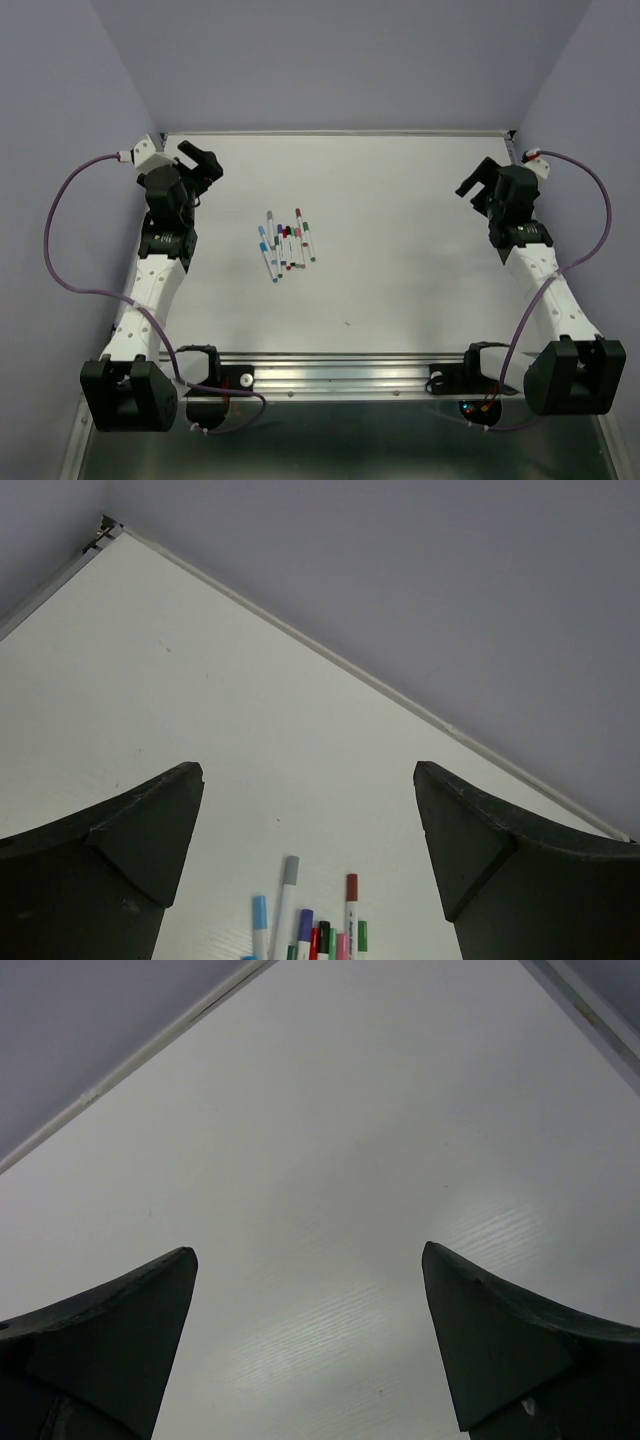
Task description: Open the pen caps
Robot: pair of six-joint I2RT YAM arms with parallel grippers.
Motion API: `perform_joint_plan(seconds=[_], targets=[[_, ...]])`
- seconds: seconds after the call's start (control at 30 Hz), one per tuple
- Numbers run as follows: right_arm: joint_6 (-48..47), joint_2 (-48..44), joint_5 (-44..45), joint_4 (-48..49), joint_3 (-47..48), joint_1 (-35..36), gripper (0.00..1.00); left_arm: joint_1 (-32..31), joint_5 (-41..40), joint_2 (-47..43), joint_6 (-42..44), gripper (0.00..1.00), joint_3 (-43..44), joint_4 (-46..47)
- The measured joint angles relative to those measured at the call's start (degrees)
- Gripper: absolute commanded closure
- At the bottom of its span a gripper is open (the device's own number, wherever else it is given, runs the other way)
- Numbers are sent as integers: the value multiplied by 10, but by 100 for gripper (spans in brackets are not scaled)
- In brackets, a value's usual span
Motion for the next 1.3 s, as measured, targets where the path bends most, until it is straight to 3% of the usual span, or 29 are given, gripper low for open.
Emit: perform_joint_plan(seconds=[0.13,0.33,0.4,0.53,0.83,1.03,1.3], targets=[[2,3,-11,0,0,0,0,0,0,0,0,2,0,0],[-24,72,-132,-12,44,4,0,0,0,0,0,2,-5,-1],[-42,95,-132,-17,59,33,0,0,2,0,0,2,-6,0],[-77,142,-116,-30,94,159,0,0,2,0,5,1,-9,-3],[-121,354,-57,-56,249,402,0,0,9,7,7,1,-14,-13],[-132,499,-13,-95,357,464,0,0,21,31,6,1,-14,-23],[-138,532,2,-135,370,474,0,0,28,33,6,1,-15,-29]])
